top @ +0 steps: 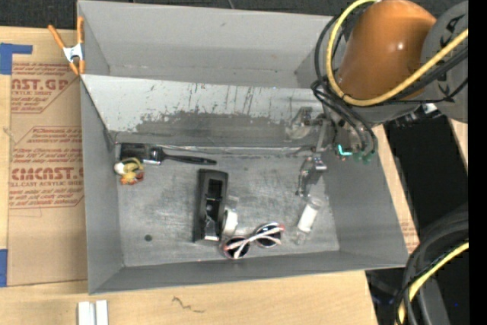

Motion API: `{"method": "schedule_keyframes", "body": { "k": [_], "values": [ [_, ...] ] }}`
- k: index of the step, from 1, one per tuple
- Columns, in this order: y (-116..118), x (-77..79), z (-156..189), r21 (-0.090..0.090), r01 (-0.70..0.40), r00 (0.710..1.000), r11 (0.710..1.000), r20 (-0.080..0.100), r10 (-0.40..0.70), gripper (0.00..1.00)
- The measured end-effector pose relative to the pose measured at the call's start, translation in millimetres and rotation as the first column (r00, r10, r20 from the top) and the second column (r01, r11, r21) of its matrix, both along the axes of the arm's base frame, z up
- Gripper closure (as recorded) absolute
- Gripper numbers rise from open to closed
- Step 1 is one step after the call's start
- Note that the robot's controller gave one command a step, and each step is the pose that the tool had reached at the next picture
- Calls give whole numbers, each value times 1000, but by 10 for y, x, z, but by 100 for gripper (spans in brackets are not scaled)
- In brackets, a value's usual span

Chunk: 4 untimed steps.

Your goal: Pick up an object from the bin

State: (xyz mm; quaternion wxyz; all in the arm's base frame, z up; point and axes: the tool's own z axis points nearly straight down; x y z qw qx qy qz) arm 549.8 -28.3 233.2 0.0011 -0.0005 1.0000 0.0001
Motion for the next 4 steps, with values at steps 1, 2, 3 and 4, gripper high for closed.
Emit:
{"method": "schedule_keyframes", "body": {
  "k": [1,2,3,4],
  "values": [
    [30,-68,-112,-2,-67,998,998,8,67,0],
    [-216,-333,-669,1,-337,942,942,4,337,0],
    [-582,-515,-995,1,-273,962,962,-2,273,0],
    [852,-516,-1595,-4,-541,841,841,-1,541,100]
  ]
}}
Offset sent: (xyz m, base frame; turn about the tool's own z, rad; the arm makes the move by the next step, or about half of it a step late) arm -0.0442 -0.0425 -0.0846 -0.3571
